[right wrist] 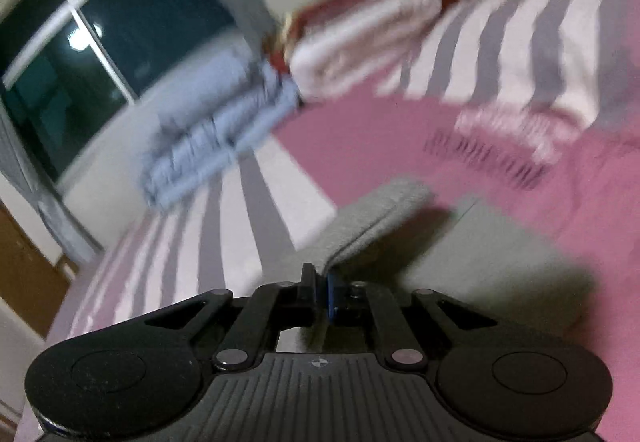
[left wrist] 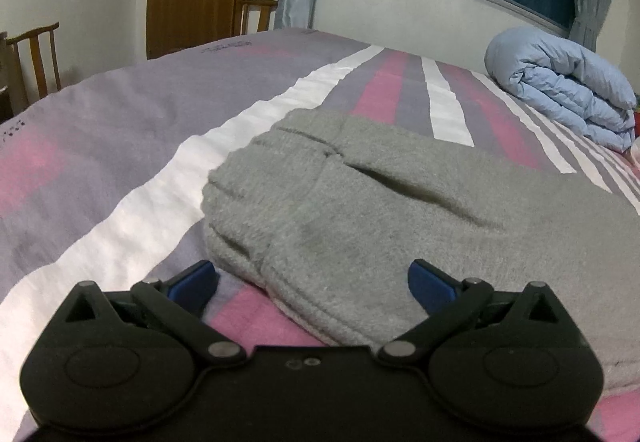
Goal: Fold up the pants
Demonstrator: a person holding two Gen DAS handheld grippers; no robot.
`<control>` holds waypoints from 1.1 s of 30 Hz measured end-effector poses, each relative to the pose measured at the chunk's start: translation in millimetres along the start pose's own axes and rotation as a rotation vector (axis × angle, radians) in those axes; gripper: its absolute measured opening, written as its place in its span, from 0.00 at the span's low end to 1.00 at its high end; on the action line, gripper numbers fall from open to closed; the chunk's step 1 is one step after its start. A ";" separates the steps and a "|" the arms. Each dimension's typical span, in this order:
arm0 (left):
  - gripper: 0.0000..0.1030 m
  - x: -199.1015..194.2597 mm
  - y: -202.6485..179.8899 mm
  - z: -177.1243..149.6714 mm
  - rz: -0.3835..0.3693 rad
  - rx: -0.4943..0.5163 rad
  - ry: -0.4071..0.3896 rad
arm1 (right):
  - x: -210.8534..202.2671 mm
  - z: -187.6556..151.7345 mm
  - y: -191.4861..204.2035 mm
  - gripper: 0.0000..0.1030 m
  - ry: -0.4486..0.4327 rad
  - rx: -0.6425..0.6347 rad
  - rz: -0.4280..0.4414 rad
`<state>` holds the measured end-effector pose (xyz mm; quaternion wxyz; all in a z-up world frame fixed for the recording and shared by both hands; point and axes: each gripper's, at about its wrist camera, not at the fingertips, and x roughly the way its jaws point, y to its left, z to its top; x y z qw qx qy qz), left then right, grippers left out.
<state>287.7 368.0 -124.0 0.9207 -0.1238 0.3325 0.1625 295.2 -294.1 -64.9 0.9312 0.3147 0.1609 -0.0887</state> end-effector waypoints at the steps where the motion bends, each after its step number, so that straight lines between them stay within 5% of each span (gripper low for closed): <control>1: 0.94 0.1 0.8 -0.2 -0.003 -0.001 0.000 | -7.6 -1.0 -7.5 0.05 -0.008 0.008 -0.015; 6: 0.94 0.1 1.9 -0.3 -0.009 -0.006 0.001 | 5.5 -35.2 -60.9 0.06 0.157 0.077 -0.125; 10: 0.94 0.2 3.0 -0.7 -0.014 -0.011 0.002 | -1.1 -41.0 -81.7 0.07 0.106 0.240 -0.080; 13: 0.94 0.7 2.8 -0.7 -0.014 -0.011 0.004 | -0.5 -31.9 -92.4 0.22 0.056 0.336 -0.090; 15: 0.94 0.9 2.3 -0.6 -0.013 -0.011 0.004 | 5.6 -24.6 -92.7 0.21 0.064 0.350 -0.104; 16: 0.94 0.6 2.6 -0.8 -0.014 -0.011 0.004 | 11.3 -17.2 -81.6 0.04 0.099 0.279 -0.107; 17: 0.94 0.6 2.5 -0.8 -0.015 -0.012 0.005 | 12.2 -5.9 -64.1 0.05 0.093 0.173 -0.101; 21: 0.94 0.0 2.5 -1.8 -0.017 -0.012 0.003 | -33.6 33.9 -18.8 0.05 -0.126 0.040 0.078; 23: 0.94 0.3 2.5 -1.9 -0.022 -0.011 0.004 | -43.8 34.0 -30.1 0.04 -0.172 0.057 0.081; 26: 0.94 1.4 3.5 -1.6 -0.025 -0.013 0.008 | 6.2 -2.1 -81.5 0.05 0.108 0.170 -0.111; 27: 0.94 1.3 4.0 -1.3 -0.024 -0.013 0.008 | 12.0 -14.3 -92.9 0.05 0.136 0.197 -0.131; 33: 0.94 1.7 3.6 -0.9 -0.027 -0.016 0.011 | 11.6 -24.1 -95.8 0.05 0.089 0.229 -0.127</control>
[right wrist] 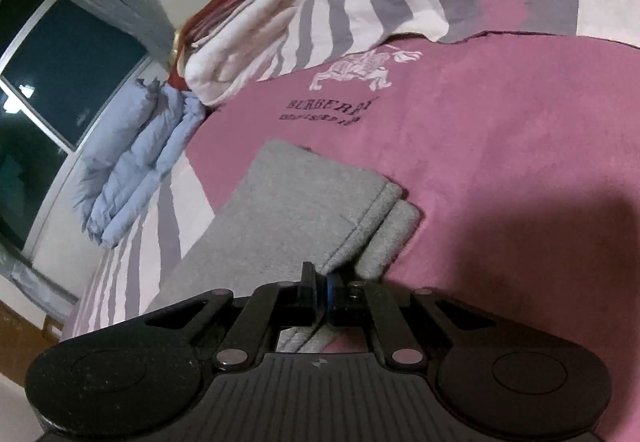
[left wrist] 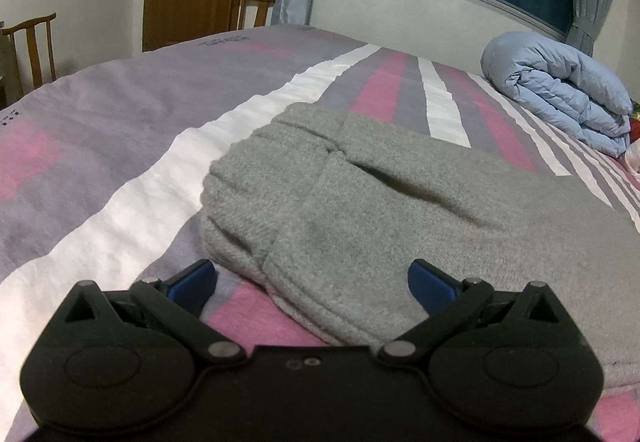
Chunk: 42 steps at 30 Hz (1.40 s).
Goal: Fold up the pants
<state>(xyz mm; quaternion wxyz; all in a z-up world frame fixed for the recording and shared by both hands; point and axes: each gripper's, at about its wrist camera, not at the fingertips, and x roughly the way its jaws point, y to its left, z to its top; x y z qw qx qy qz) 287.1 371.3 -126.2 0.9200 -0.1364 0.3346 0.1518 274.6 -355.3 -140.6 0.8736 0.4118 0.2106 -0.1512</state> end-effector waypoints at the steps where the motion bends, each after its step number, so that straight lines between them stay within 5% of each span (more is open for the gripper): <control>1: 0.94 -0.1 -0.5 0.0 0.001 0.001 0.000 | 0.0 1.8 5.7 0.05 0.003 -0.038 -0.019; 4: 0.94 -0.5 0.5 -0.1 0.000 0.000 -0.001 | -1.6 3.2 16.3 0.05 0.007 -0.053 -0.034; 7: 0.94 -0.6 0.6 -0.4 0.002 0.003 -0.004 | -31.6 1.1 28.1 0.05 -0.109 -0.078 0.092; 8: 0.94 -0.4 0.7 -0.3 0.001 0.003 -0.003 | -32.6 -2.1 28.5 0.04 -0.137 -0.139 0.066; 9: 0.94 -0.4 1.0 -0.2 -0.001 0.001 -0.002 | -12.7 -2.5 17.2 0.05 -0.022 -0.122 -0.045; 10: 0.94 -0.7 0.7 -0.4 -0.001 0.000 -0.002 | -3.6 -1.5 0.7 0.04 0.034 -0.037 -0.036; 12: 0.94 -1.2 -0.2 -0.7 0.001 0.003 -0.003 | -11.5 -2.0 -5.8 0.05 -0.023 0.004 -0.006; 20: 0.94 -0.9 1.4 -0.5 -0.001 0.001 -0.002 | -8.7 -6.4 -3.3 0.05 -0.011 0.015 -0.030; 23: 0.94 -3.0 0.7 0.7 0.009 0.012 -0.007 | -45.3 -8.1 11.3 0.23 -0.137 -0.058 -0.086; 26: 0.86 -17.8 -4.4 7.1 0.058 0.036 -0.046 | -69.4 -20.7 34.9 0.24 -0.210 -0.170 -0.085; 30: 0.90 -55.3 -34.5 20.5 0.055 0.141 -0.210 | -67.0 -49.9 104.2 0.24 -0.107 -0.435 0.083; 35: 0.91 -40.5 -86.2 25.9 -0.066 0.316 -0.162 | -29.8 -105.3 189.3 0.24 0.034 -0.607 0.230; 38: 0.94 -15.5 -106.2 30.7 -0.069 0.389 -0.065 | 3.3 -143.4 233.9 0.24 0.148 -0.741 0.193; 40: 0.94 12.8 -110.0 24.2 -0.004 0.429 0.014 | 31.2 -164.5 242.4 0.24 0.215 -0.796 0.102; 42: 0.94 27.1 -102.3 23.3 -0.030 0.405 0.066 | 48.4 -175.3 236.5 0.24 0.239 -0.829 0.060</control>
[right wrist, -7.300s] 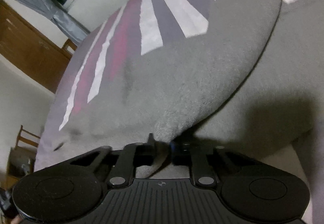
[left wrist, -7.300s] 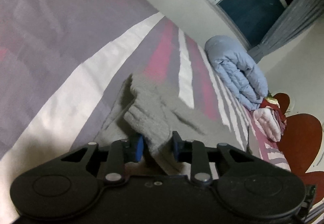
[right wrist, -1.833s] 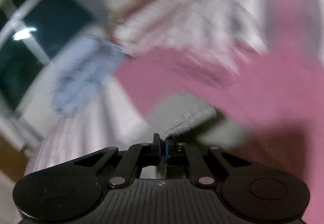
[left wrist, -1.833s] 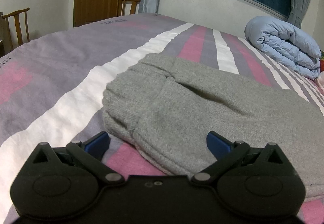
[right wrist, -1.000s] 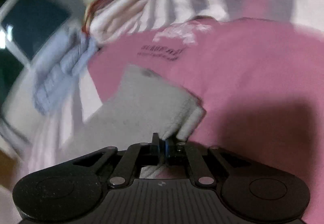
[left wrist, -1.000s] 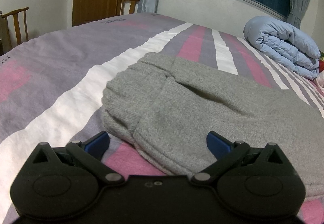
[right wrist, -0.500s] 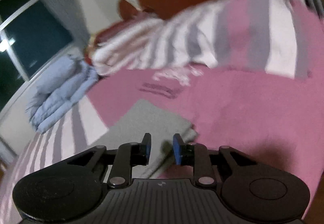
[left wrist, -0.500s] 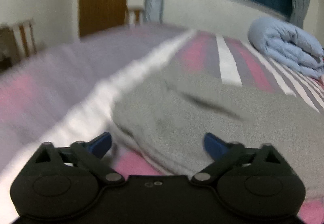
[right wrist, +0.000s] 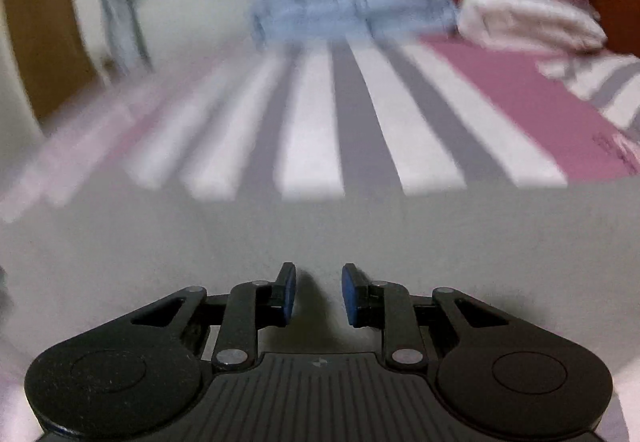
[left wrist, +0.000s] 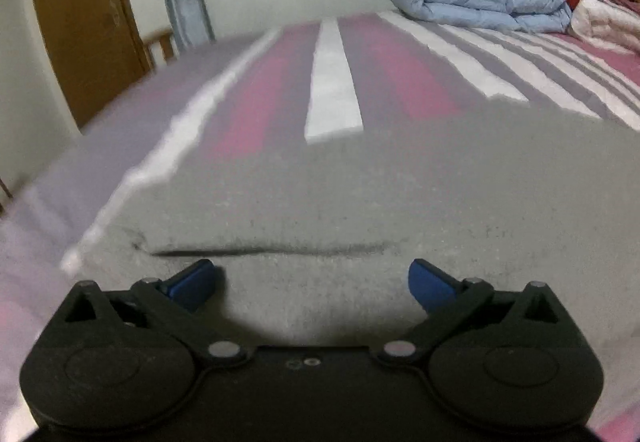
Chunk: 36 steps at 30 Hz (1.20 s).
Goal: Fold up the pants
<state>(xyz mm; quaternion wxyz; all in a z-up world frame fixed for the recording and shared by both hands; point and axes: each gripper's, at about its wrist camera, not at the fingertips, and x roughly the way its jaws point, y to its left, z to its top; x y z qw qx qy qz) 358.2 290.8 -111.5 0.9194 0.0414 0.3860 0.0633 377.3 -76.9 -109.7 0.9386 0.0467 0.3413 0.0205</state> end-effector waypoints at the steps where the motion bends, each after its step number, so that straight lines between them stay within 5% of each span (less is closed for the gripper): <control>1: 0.94 -1.6 3.7 2.9 -0.007 -0.013 0.004 | -0.7 1.3 0.1 0.24 0.001 0.000 -0.001; 4: 0.91 -20.7 8.5 9.1 0.023 -0.024 -0.037 | -28.3 7.0 6.5 0.24 -0.072 -0.015 0.020; 6: 0.92 -30.1 6.4 13.3 -0.023 -0.042 -0.079 | -41.4 6.9 14.4 0.25 -0.115 -0.048 0.071; 14: 0.92 -9.8 -32.6 49.0 -0.089 0.082 -0.096 | -14.2 26.5 70.5 0.28 -0.078 -0.086 0.220; 18: 0.93 29.7 -54.3 61.8 -0.094 0.166 -0.008 | 31.5 42.9 107.9 0.28 0.025 -0.130 0.319; 23: 0.95 74.6 -44.5 72.4 -0.100 0.101 0.063 | 87.3 63.9 137.2 0.28 0.084 -0.141 0.258; 26: 0.94 81.8 -36.0 79.8 -0.037 0.112 0.063 | 101.8 78.4 140.9 0.28 0.107 -0.119 0.233; 32: 0.91 23.3 -3.7 58.4 -0.027 0.041 -0.039 | 37.8 72.7 125.3 0.28 -0.036 -0.123 0.309; 36: 0.92 -18.1 25.5 28.8 0.010 -0.045 -0.094 | -11.3 41.2 71.4 0.28 -0.122 -0.031 0.287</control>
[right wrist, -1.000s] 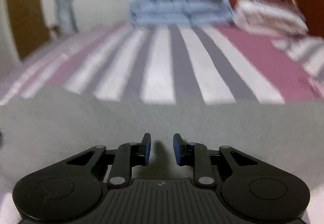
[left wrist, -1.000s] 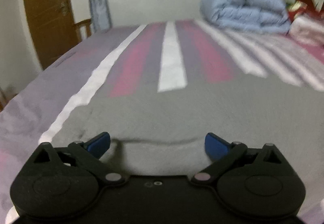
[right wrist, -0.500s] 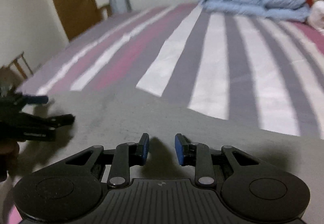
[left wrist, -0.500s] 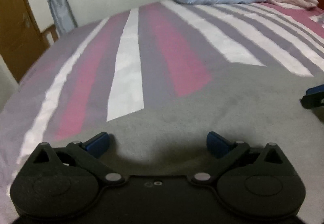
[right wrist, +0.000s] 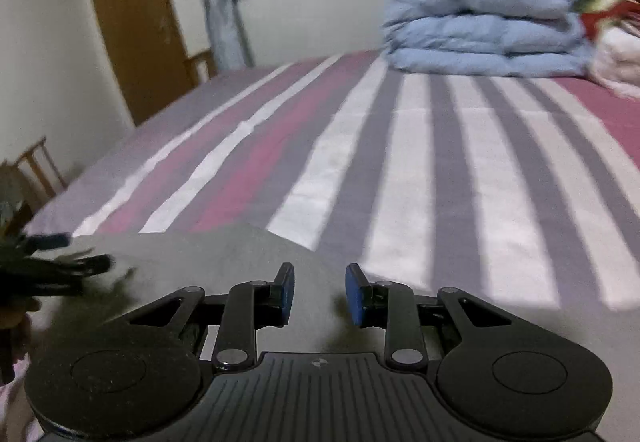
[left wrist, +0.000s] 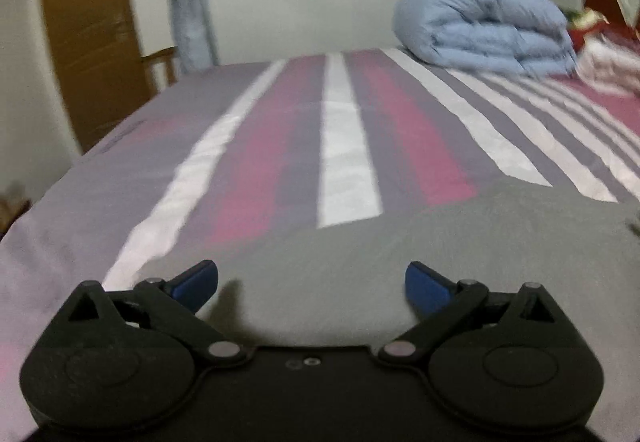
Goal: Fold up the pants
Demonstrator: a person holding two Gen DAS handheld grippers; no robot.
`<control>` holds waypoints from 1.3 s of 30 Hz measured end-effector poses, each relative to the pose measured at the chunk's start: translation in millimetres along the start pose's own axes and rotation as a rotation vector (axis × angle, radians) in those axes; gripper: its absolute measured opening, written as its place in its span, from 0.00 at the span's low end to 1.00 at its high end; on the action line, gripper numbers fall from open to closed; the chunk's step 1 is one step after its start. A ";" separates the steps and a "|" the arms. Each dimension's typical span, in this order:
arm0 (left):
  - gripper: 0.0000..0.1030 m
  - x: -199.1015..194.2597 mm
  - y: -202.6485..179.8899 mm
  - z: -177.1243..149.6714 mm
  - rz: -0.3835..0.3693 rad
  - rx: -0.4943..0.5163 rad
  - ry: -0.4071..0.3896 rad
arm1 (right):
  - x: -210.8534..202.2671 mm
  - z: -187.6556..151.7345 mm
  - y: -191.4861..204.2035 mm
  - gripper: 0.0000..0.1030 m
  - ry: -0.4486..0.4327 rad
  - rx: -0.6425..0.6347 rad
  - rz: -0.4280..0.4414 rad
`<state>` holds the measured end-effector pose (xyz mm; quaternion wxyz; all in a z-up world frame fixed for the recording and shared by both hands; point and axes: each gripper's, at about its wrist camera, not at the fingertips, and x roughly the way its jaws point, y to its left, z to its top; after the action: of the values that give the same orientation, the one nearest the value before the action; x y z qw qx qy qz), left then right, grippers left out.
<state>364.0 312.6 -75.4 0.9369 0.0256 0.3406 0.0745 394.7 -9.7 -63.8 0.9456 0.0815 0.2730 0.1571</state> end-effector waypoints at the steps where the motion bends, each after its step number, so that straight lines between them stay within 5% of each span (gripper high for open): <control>1: 0.92 -9.8 8.7 -8.9 0.017 -0.024 -0.014 | -18.2 -6.8 -13.5 0.28 -0.026 0.025 -0.018; 5: 0.92 -34.4 33.5 -38.7 0.114 -0.068 -0.057 | -87.6 -35.1 -86.8 0.28 -0.099 0.182 -0.190; 11: 0.93 -41.8 52.5 -73.3 0.195 -0.210 -0.010 | -175.2 -71.3 -183.9 0.38 -0.177 0.396 -0.390; 25: 0.95 -28.2 70.2 -92.1 0.100 -0.349 0.003 | -216.1 -118.3 -300.1 0.38 -0.320 0.910 -0.401; 28: 0.95 -26.7 68.1 -91.4 0.107 -0.339 0.003 | -228.0 -120.2 -301.6 0.38 -0.399 0.906 -0.373; 34: 0.95 -26.1 70.3 -93.1 0.099 -0.347 0.004 | -208.9 -114.2 -325.8 0.36 -0.347 0.914 -0.368; 35: 0.95 -26.1 70.3 -93.2 0.098 -0.347 0.004 | -206.2 -112.6 -328.2 0.17 -0.335 0.907 -0.367; 39: 0.95 -25.9 70.4 -93.2 0.098 -0.347 0.003 | -214.7 -109.7 -322.5 0.12 -0.363 0.868 -0.361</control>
<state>276.0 377.9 -123.5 0.9220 -0.1200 0.3224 0.1775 244.6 -377.8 -127.7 0.8689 0.4445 0.1541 -0.1539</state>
